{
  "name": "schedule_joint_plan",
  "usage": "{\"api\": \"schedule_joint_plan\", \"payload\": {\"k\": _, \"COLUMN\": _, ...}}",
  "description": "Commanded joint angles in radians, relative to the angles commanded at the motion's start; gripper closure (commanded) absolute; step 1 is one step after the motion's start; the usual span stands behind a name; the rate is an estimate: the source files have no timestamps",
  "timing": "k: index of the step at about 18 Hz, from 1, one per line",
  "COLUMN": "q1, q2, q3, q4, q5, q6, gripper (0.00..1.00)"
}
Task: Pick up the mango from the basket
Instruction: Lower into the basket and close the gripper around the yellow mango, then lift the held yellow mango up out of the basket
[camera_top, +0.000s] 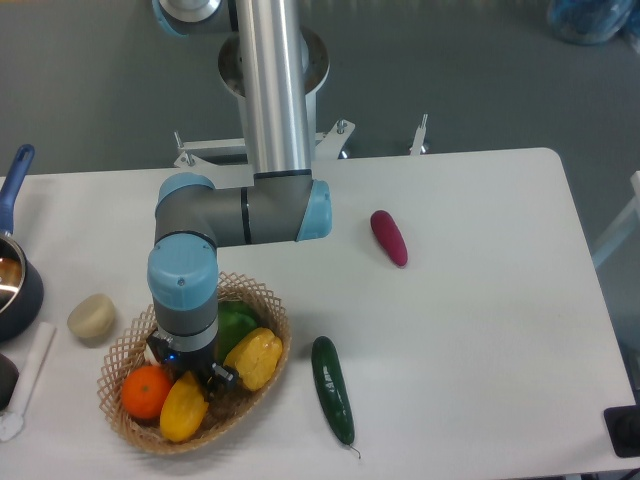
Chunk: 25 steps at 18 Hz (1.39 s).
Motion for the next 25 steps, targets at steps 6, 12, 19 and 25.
{"api": "schedule_joint_plan", "payload": {"k": 6, "q1": 0.031, "q2": 0.104, "q3": 0.006, "q4": 0.000, "q5": -0.026, "q6": 0.003, "gripper": 0.66}}
{"api": "schedule_joint_plan", "payload": {"k": 12, "q1": 0.136, "q2": 0.181, "q3": 0.017, "q4": 0.006, "q5": -0.113, "q6": 0.009, "gripper": 0.66}}
{"api": "schedule_joint_plan", "payload": {"k": 19, "q1": 0.281, "q2": 0.177, "q3": 0.104, "q4": 0.006, "q5": -0.192, "q6": 0.093, "gripper": 0.66}}
{"api": "schedule_joint_plan", "payload": {"k": 25, "q1": 0.353, "q2": 0.181, "q3": 0.097, "q4": 0.006, "q5": -0.199, "q6": 0.163, "gripper": 0.66}}
